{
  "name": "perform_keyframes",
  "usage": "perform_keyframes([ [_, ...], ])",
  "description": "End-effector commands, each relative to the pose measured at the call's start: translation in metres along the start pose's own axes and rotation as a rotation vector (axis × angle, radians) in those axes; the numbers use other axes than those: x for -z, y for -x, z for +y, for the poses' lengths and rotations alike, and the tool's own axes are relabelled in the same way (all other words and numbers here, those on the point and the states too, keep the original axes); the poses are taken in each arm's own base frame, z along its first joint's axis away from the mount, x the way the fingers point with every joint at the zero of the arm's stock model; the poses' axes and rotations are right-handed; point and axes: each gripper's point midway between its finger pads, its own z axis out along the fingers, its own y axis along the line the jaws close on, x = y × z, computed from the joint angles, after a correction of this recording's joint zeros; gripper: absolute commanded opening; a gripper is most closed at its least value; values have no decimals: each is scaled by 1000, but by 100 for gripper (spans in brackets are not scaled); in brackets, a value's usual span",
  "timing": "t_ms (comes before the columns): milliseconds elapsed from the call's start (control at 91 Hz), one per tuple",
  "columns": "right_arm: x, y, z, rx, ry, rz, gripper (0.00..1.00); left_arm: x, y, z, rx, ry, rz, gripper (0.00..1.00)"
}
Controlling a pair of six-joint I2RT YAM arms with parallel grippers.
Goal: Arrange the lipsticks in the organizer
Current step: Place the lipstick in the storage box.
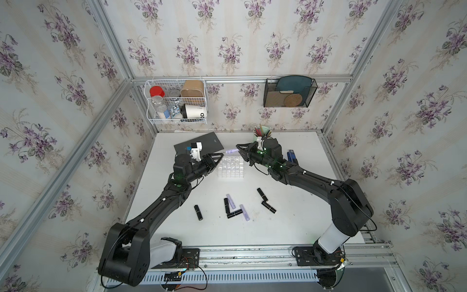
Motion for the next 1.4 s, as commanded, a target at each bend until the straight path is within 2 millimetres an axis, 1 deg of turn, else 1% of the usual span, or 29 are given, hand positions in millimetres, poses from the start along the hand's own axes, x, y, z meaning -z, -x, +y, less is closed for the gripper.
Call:
perform_keyframes([
  [0,-8,25,-26,344,-242,-108,14,44,1,81,-24,494,7,42],
  [33,-12,29,-30,423,-308,-131,14,56,7,90,-52,587,-4,42],
  [77,-16,32,-35,523,-384,-152,13,68,15,95,-93,666,-18,42],
  [165,-26,32,-41,715,-522,-176,13,81,27,98,-139,736,-44,42],
  [286,-47,23,-45,932,-642,-164,13,87,35,102,-150,758,-60,42],
  [363,-61,17,-48,1031,-703,-151,13,86,35,103,-141,749,-52,42],
  [429,-71,12,-52,1084,-723,-138,12,84,32,105,-132,737,-39,41],
  [528,-85,7,-61,1129,-722,-121,12,82,27,108,-112,714,-29,41],
  [648,-99,2,-66,1145,-712,-94,12,80,24,110,-106,705,-21,41],
  [791,-113,-7,-68,1132,-659,-73,12,78,23,111,-103,696,-14,40],
  [978,-123,-11,-68,1123,-618,-66,11,78,19,113,-89,685,-8,40],
  [1121,-131,-14,-74,1119,-605,-57,11,79,18,113,-95,687,-6,40],
  [1253,-137,-13,-78,1119,-599,-64,10,78,17,113,-94,683,-3,40],
  [1385,-141,-13,-88,1122,-614,-52,10,78,17,112,-99,683,0,40],
])
